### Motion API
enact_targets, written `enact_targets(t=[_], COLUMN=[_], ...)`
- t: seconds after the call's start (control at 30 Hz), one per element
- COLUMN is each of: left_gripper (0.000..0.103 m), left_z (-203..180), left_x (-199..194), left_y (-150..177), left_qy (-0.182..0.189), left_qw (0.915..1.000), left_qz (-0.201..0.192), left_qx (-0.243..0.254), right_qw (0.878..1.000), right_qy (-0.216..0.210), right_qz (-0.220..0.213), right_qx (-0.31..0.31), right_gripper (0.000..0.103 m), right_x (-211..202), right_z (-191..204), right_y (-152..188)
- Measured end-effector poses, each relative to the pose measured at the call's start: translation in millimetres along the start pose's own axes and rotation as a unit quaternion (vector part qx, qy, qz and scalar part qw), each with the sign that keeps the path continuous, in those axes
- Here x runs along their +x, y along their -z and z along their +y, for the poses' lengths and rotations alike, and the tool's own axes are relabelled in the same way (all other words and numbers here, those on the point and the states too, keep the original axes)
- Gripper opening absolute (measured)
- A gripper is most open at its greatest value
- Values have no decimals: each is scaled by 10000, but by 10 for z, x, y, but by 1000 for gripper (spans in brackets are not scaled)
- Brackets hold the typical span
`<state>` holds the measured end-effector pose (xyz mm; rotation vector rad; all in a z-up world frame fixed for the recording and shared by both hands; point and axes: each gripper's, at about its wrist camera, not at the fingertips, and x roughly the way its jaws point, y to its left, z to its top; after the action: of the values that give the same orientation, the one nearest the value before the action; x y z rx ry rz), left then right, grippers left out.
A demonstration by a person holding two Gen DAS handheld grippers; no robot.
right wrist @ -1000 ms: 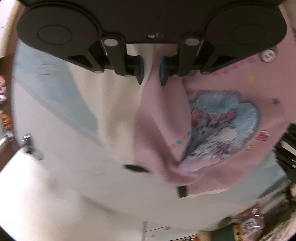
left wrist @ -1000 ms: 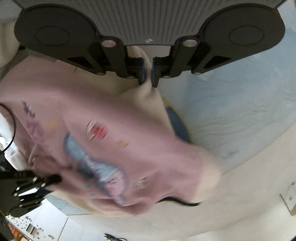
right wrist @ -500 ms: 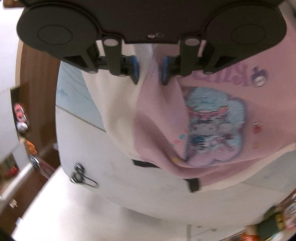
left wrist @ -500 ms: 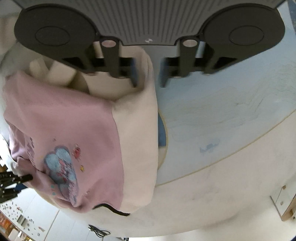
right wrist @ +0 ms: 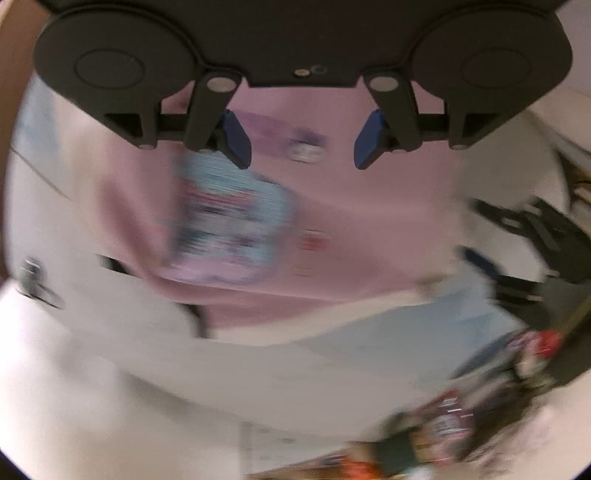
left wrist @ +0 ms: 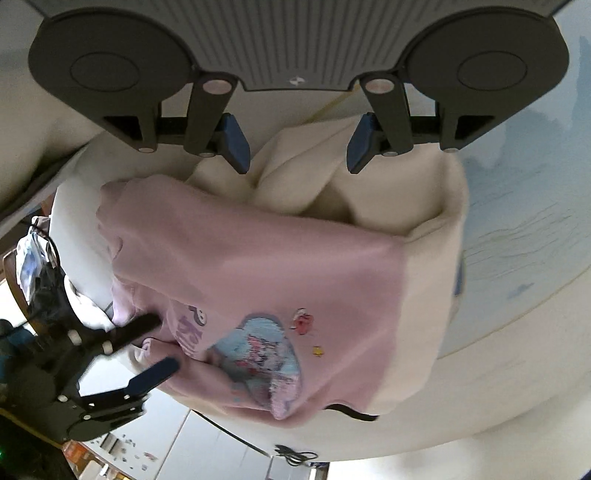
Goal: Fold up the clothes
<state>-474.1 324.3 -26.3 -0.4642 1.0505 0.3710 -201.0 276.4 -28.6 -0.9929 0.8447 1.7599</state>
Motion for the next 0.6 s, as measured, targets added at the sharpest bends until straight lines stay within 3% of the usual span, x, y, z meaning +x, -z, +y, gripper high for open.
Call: enact_targets(t=[0.1,0.2,0.3,0.47,0.53,0.6], left_gripper=[51,28,10,8,7,6], left_z=[-25,-69,-68,41,171,360], left_x=[140,256,270,114,-9,-115], left_y=[-20,6,71,142,168,199], left_qy=[-119,-235,-326,-333,-471,-887], left_qw=[9999,9996,9992,9987,9978,9946], left_qz=[14,41,27,-122,-135,-50], left_qx=[-1,122,247,354,454,540], right_qw=[9985,9948,9927,9963,9975,9989], right_qy=[-434,-730,-637,-481,-386,-62], right_qz=[83,315,625,491,341,90], right_qx=[-326,-634,-807,-511,-481,-453], right_gripper=[103,103,103,103,103,103], right_x=[173,406,643,636,552,423], right_z=[334,599,738,669,621,529], right_y=[-110,-152,-101,-138,-182,-245])
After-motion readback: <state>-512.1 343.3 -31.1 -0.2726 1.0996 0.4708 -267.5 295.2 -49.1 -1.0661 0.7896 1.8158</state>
